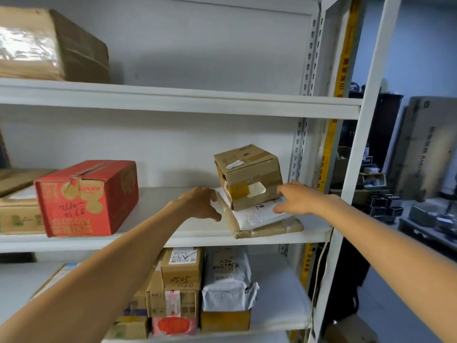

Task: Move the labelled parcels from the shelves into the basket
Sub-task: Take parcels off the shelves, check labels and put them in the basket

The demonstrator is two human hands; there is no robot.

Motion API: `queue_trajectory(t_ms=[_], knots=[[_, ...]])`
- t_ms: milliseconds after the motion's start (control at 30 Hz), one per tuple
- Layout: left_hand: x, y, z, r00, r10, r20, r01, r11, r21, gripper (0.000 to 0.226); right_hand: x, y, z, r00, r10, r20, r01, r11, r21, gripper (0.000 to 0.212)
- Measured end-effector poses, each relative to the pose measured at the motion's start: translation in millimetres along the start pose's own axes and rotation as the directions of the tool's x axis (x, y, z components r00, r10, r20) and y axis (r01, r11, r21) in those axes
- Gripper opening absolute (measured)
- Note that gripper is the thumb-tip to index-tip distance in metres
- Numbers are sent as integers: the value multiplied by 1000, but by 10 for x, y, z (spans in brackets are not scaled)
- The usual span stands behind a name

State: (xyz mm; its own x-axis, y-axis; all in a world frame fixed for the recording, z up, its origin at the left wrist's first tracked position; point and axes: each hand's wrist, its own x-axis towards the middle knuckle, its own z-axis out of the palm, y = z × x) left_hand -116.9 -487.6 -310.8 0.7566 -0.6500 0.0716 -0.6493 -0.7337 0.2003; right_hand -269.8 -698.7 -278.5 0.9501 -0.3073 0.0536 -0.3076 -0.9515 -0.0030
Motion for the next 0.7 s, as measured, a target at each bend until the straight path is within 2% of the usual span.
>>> queue_trajectory(t_ms=[300,433,533,600,700], knots=[[324,88,-152,997,-8,-82,6,1000,-16,67,341,217,-225,990,41,-135,-37,999,35,52],[455,109,-113,994,-7,-106,-5,993,-115,64,501,247,-145,985,33,-171,-18,996,86,61],[511,171,-81,990,16,-139,-49,970,-239,54,588,244,-118,983,28,-182,6,982,187,65],[539,216,-97,986,17,-165,-95,873,-479,42,633,213,-96,983,29,-182,27,954,298,66],[553,332,-98,986,-9,-166,-132,563,-816,37,673,137,6,961,93,-259,51,865,500,63]])
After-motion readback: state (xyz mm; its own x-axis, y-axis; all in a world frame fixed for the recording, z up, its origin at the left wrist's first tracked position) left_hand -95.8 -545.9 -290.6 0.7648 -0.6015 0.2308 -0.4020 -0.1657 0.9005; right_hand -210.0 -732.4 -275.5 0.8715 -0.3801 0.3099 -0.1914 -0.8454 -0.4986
